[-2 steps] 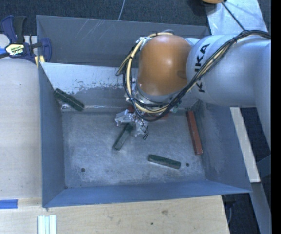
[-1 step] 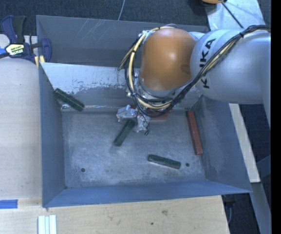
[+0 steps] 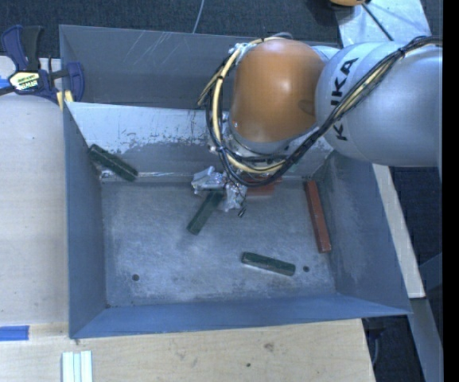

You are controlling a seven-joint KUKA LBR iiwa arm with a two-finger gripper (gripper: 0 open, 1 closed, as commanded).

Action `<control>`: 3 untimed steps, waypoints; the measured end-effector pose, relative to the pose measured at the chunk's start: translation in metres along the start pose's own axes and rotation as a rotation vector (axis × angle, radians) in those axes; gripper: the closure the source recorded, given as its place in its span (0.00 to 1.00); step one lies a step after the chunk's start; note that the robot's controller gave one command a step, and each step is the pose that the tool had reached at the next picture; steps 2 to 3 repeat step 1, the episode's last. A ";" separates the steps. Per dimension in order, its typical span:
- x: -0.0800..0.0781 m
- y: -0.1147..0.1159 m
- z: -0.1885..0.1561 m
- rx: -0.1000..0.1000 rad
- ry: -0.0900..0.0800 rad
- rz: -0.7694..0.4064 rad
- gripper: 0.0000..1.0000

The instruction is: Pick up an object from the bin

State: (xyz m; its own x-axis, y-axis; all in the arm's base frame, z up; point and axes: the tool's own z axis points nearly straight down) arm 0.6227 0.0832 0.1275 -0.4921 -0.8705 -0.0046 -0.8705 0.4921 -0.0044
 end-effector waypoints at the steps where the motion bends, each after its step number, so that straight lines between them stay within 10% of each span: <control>1: 0.000 0.001 -0.010 -0.001 0.001 0.001 1.00; 3: 0.000 0.001 -0.010 -0.001 0.001 0.001 1.00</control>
Offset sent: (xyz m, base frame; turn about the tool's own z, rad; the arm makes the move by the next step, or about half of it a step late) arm 0.0000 -0.0001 0.0676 0.0000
